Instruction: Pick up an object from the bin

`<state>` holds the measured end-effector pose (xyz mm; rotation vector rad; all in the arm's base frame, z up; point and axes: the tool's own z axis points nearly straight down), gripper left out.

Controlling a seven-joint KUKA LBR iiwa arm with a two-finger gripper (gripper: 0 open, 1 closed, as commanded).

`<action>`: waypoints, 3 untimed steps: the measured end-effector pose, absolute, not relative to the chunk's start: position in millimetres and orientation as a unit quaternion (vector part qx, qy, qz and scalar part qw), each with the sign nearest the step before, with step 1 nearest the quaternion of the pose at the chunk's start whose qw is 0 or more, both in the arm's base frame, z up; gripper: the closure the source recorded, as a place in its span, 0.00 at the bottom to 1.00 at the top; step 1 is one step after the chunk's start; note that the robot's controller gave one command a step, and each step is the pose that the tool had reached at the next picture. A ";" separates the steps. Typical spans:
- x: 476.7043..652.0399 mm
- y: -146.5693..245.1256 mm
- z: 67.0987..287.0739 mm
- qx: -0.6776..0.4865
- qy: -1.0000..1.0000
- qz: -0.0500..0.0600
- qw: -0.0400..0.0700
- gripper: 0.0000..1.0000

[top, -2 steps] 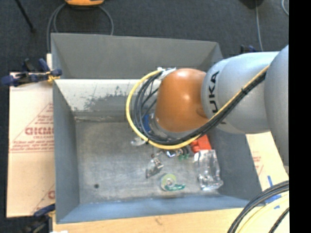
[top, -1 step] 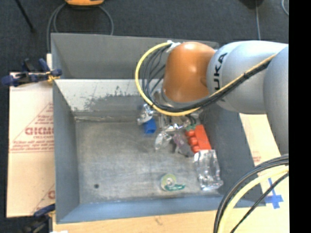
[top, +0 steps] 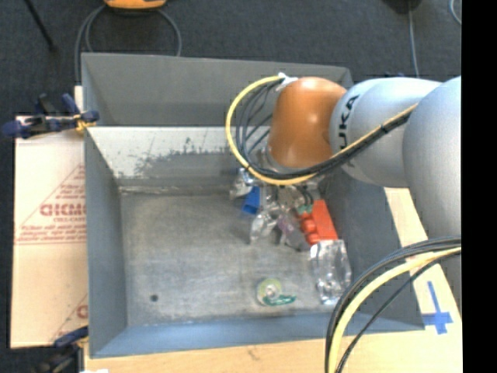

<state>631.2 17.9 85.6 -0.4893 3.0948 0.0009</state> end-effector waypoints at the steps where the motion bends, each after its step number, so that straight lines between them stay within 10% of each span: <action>1: 658.5 -18.5 77.8 -0.117 0.993 0.004 0.004 0.00; 2: 659.6 -20.7 81.0 -0.118 0.993 0.001 0.006 1.00; 3: 620.2 11.5 214.7 -0.118 0.993 0.000 0.006 1.00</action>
Offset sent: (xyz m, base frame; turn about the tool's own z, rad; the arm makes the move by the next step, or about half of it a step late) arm 0.0230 -0.0388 -0.0145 0.0779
